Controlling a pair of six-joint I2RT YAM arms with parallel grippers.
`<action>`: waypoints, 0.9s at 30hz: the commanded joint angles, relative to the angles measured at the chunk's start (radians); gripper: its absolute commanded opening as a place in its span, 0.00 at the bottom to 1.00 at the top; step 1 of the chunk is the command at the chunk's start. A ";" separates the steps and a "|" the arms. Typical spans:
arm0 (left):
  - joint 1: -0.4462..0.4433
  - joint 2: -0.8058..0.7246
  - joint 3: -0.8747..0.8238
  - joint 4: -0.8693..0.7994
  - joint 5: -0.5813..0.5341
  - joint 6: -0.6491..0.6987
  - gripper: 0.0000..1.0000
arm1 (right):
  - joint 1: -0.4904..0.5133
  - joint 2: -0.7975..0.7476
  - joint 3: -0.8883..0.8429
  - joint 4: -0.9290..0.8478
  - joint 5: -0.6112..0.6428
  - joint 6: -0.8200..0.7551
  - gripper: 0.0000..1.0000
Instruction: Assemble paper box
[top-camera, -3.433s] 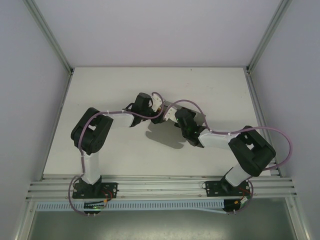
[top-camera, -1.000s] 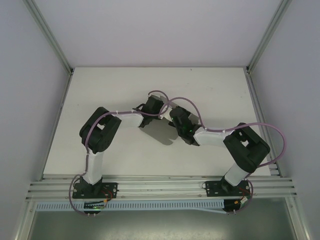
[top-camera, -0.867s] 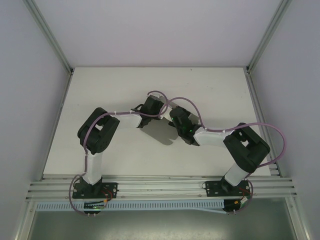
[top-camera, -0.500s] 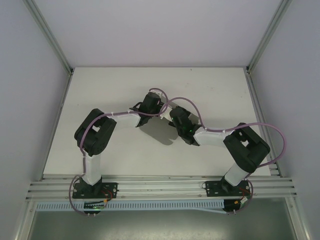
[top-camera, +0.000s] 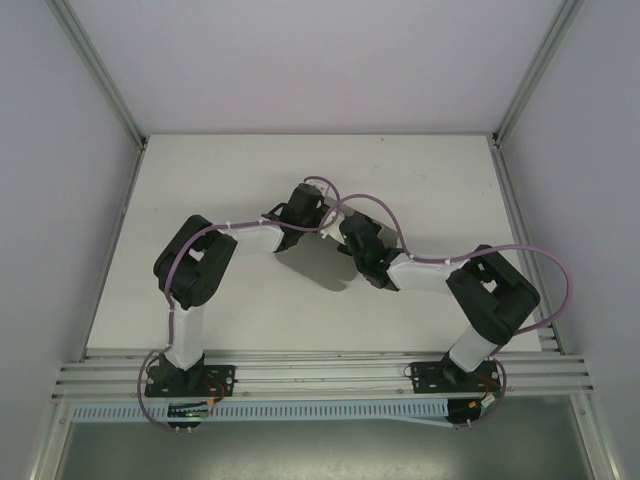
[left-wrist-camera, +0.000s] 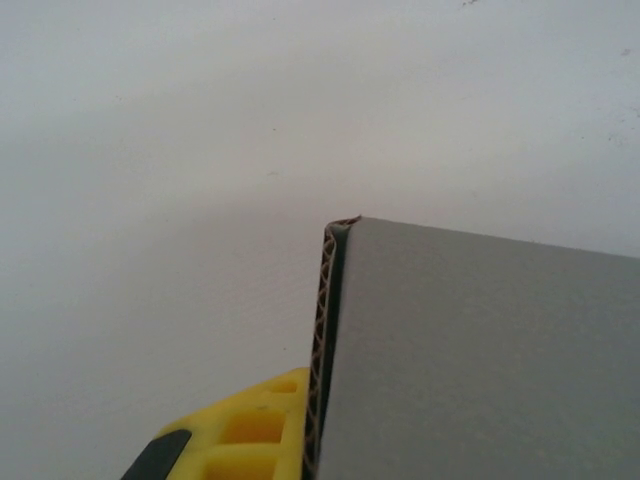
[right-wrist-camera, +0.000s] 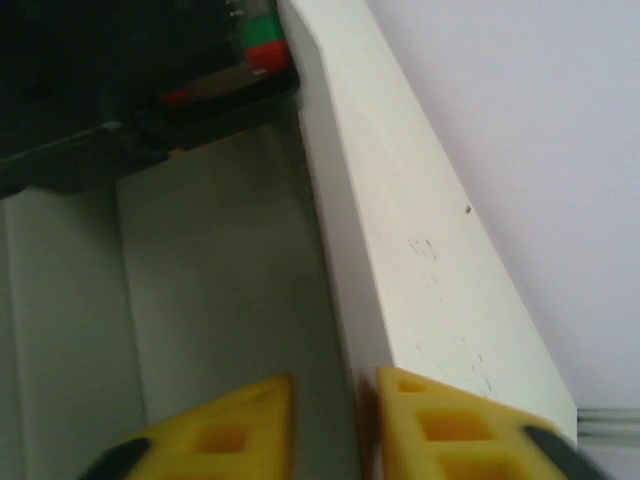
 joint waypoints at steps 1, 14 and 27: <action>0.018 -0.029 -0.008 0.045 -0.056 -0.046 0.00 | -0.009 -0.080 -0.007 -0.076 -0.049 0.101 0.45; 0.018 -0.227 -0.088 -0.056 -0.092 -0.209 0.00 | -0.297 -0.433 0.062 -0.338 -0.287 0.542 0.99; 0.018 -0.284 -0.080 -0.106 -0.050 -0.261 0.00 | -0.340 -0.233 0.182 -0.392 -0.526 0.594 0.99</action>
